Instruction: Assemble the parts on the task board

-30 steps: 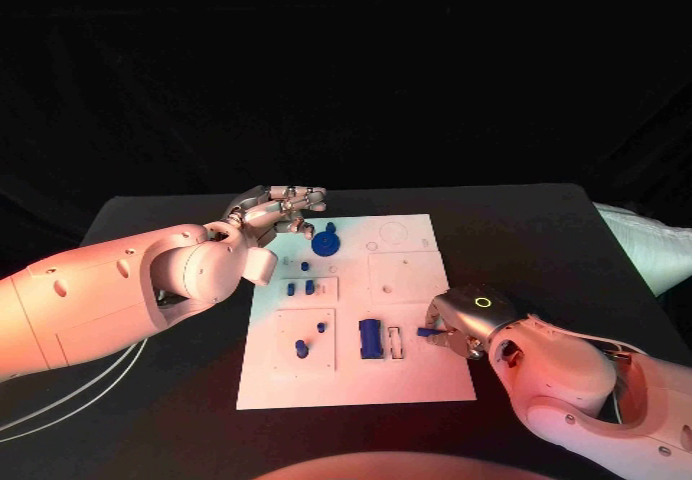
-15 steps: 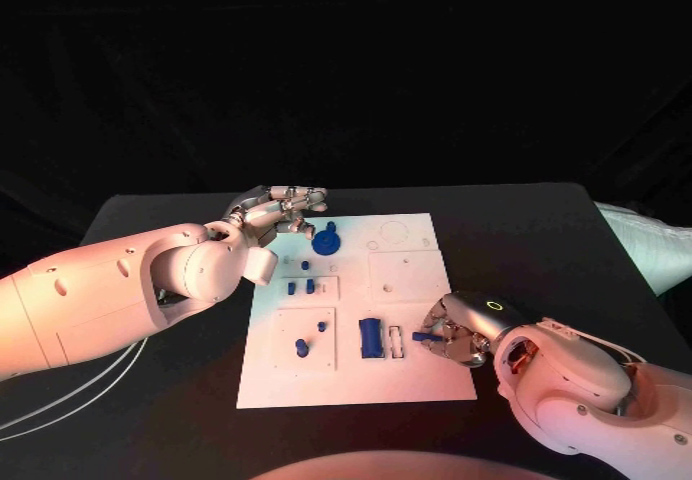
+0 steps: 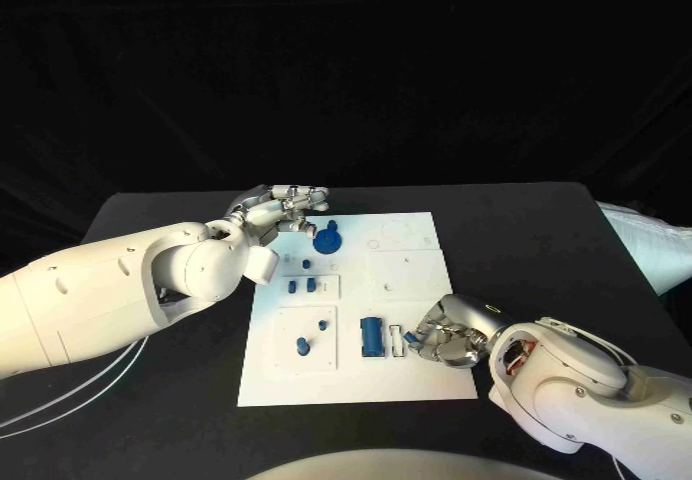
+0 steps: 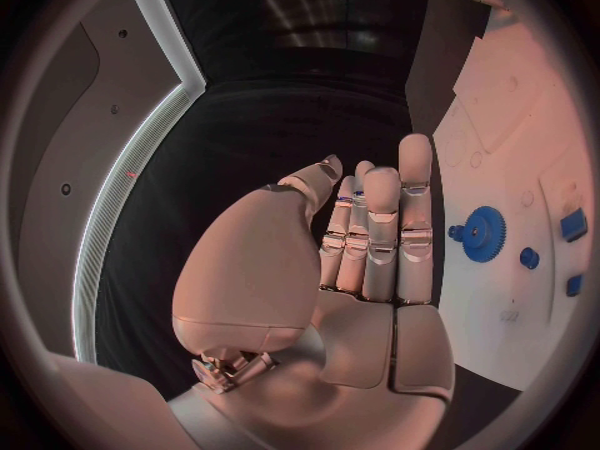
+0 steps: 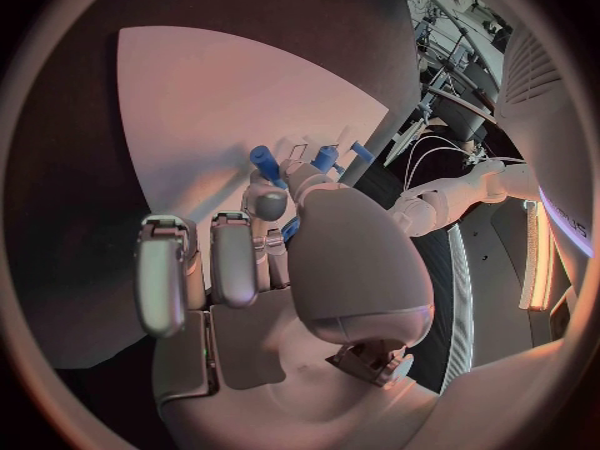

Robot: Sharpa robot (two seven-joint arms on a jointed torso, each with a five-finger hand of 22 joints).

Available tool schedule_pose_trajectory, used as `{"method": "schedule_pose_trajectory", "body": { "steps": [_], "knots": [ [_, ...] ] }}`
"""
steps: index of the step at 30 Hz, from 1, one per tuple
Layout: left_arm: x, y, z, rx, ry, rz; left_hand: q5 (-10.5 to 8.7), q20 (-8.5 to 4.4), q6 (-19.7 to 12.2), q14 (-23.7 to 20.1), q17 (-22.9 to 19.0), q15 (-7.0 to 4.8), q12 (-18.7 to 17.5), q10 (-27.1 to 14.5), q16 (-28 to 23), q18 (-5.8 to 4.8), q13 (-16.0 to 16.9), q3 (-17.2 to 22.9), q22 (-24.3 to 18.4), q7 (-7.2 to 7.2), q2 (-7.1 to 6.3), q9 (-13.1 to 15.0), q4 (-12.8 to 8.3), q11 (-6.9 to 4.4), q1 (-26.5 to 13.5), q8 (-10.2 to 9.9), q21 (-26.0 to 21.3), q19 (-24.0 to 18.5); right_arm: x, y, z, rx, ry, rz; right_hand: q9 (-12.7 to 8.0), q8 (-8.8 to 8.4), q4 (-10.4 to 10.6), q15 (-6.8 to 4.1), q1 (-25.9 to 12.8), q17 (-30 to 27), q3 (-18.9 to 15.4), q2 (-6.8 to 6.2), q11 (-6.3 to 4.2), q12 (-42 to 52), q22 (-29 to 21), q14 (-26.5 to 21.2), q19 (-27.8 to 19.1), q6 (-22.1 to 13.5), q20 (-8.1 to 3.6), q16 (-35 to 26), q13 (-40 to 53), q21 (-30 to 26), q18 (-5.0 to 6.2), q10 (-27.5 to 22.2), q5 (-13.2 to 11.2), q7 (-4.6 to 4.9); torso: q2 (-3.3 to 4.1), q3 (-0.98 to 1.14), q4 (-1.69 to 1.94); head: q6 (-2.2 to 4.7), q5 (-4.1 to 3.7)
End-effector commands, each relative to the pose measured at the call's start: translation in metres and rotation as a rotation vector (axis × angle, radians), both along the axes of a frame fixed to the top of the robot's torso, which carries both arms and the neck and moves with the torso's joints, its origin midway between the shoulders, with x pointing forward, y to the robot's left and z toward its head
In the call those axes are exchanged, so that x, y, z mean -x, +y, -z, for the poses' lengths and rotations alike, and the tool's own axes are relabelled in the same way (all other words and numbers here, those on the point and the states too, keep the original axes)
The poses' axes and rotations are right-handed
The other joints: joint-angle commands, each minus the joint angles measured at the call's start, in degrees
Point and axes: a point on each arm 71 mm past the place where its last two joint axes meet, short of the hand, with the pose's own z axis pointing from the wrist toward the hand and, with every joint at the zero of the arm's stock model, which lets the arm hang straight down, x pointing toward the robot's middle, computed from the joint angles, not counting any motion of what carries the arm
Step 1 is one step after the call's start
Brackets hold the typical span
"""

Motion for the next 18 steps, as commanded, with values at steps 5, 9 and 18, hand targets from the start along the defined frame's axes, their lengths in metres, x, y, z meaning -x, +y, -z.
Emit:
{"method": "schedule_pose_trajectory", "body": {
  "steps": [5,9,18],
  "knots": [
    [0.001,-0.003,-0.001,0.008,-0.007,0.025,0.23,-0.13,-0.29,-0.43,-0.03,-0.05,0.42,-0.55,-0.37,0.95,0.06,-0.21,-0.08,-0.06,0.01,0.09,-0.27,-0.07,0.43,0.41,-0.39,-0.38,-0.001,0.003,0.001,-0.039,0.027,0.028,0.33,0.43,0.89,-0.31,-1.36,0.21,0.08,0.05,-0.05,0.49,5.89,3.03,0.35,0.57,-0.20,0.31,0.24,0.20,-0.51,0.41,0.51,-0.15,0.01,0.04,-0.07,-0.13,0.19],
    [0.002,-0.003,-0.001,0.008,-0.007,0.025,0.23,-0.13,-0.29,-0.43,-0.03,-0.05,0.42,-0.55,-0.37,0.95,0.06,-0.21,-0.08,-0.06,0.01,0.09,-0.27,-0.07,0.43,0.41,-0.39,-0.38,-0.003,0.007,0.000,-0.063,0.012,0.040,0.44,0.48,1.10,-0.33,-1.69,0.33,0.04,0.02,-0.07,0.69,5.89,3.06,0.35,0.66,-0.22,0.40,0.40,0.20,-0.51,0.51,0.58,-0.19,0.03,0.07,-0.08,-0.15,0.25],
    [0.002,-0.003,-0.002,0.009,-0.007,0.027,0.23,-0.13,-0.29,-0.43,-0.03,-0.05,0.42,-0.55,-0.37,0.95,0.06,-0.21,-0.08,-0.06,0.01,0.09,-0.27,-0.07,0.43,0.41,-0.39,-0.38,-0.005,0.012,0.001,-0.072,-0.004,0.040,0.74,0.65,1.64,-0.40,-2.51,0.57,-0.17,-0.06,-0.16,1.17,6.06,3.11,0.48,0.93,-0.28,0.57,0.78,0.32,-0.56,0.76,0.87,-0.31,-0.02,0.03,-0.07,-0.34,0.40]
  ]
}}
